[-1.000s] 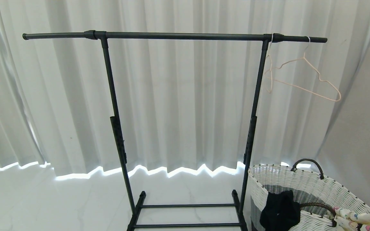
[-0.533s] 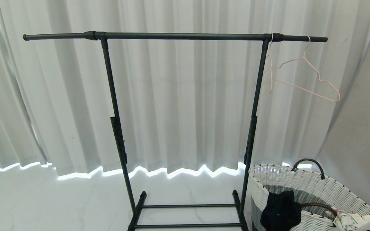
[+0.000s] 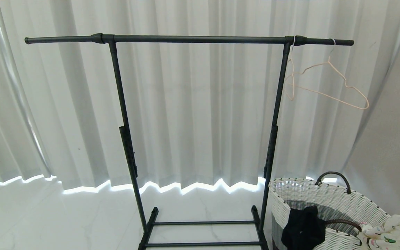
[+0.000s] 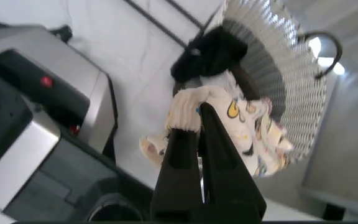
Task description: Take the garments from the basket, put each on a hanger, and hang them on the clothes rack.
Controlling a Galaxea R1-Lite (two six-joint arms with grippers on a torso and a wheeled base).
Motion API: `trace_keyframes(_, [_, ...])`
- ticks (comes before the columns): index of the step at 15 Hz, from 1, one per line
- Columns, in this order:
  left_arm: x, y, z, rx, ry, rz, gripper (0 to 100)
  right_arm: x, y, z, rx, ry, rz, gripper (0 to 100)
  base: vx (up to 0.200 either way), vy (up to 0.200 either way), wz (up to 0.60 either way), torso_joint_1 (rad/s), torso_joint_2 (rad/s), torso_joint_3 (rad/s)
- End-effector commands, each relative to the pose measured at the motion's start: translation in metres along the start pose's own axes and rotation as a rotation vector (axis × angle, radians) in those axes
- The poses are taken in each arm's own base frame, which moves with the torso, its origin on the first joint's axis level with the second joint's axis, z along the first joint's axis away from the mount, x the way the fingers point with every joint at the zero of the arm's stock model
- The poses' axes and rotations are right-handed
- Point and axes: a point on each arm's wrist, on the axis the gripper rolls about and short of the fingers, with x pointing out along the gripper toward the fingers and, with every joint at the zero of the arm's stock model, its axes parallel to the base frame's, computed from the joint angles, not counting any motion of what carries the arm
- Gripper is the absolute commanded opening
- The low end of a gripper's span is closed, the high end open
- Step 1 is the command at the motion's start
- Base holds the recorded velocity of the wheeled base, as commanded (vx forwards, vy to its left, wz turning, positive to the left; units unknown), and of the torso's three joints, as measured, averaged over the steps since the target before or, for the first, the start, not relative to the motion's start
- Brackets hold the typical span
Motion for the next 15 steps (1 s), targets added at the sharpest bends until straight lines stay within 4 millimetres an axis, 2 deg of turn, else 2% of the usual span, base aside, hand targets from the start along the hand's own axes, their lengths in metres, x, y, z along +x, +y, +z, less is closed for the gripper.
trace_keyframes(1, [0.0,0.0,0.0,-0.012,-0.001,0.0,100,0.009,0.0,0.006,-0.019,0.006,0.028,0,0.0,0.0,0.0,0.0,0.0,0.0])
trace_keyframes(2, [0.0,0.0,0.0,-0.038,-0.002,0.004,100,0.01,0.0,0.008,-0.025,-0.002,0.029,0,0.0,0.0,0.0,0.0,0.0,0.0])
trace_keyframes(4, [-0.005,0.003,0.03,-0.088,-0.095,-0.013,100,0.012,0.001,0.011,-0.039,-0.016,0.05,0,0.0,0.0,0.0,0.0,0.0,0.0])
trace_keyframes(5, [0.0,0.009,0.077,-0.116,-0.098,-0.055,100,0.016,0.003,0.017,-0.063,-0.048,0.114,0,0.0,0.0,0.0,0.0,0.0,0.0])
trace_keyframes(6, [0.005,0.013,0.104,-0.129,-0.099,-0.065,100,0.018,0.006,0.021,-0.08,-0.072,0.149,0,0.0,0.0,0.0,0.0,0.0,0.0])
trace_keyframes(8, [0.022,0.016,0.136,-0.132,-0.071,-0.099,100,0.028,0.014,0.035,-0.055,-0.118,0.206,0,0.0,0.0,0.0,0.0,0.0,0.0])
trace_keyframes(9, [0.033,0.016,0.149,-0.131,-0.051,-0.171,100,0.034,0.021,0.046,-0.021,-0.153,0.248,0,0.0,0.0,0.0,0.0,0.0,0.0])
trace_keyframes(12, [0.079,0.014,0.171,-0.153,0.068,-0.412,100,0.051,0.041,0.078,0.036,-0.221,0.347,0,0.0,0.0,0.0,0.0,0.0,0.0])
trace_keyframes(14, [0.116,0.003,0.171,-0.173,0.19,-0.53,100,0.071,0.045,0.1,0.046,-0.249,0.326,0,0.0,0.0,0.0,0.0,0.0,0.0])
trace_keyframes(15, [0.125,-0.003,0.172,-0.172,0.218,-0.569,100,0.077,0.046,0.107,0.045,-0.25,0.312,0,0.0,0.0,0.0,0.0,0.0,0.0])
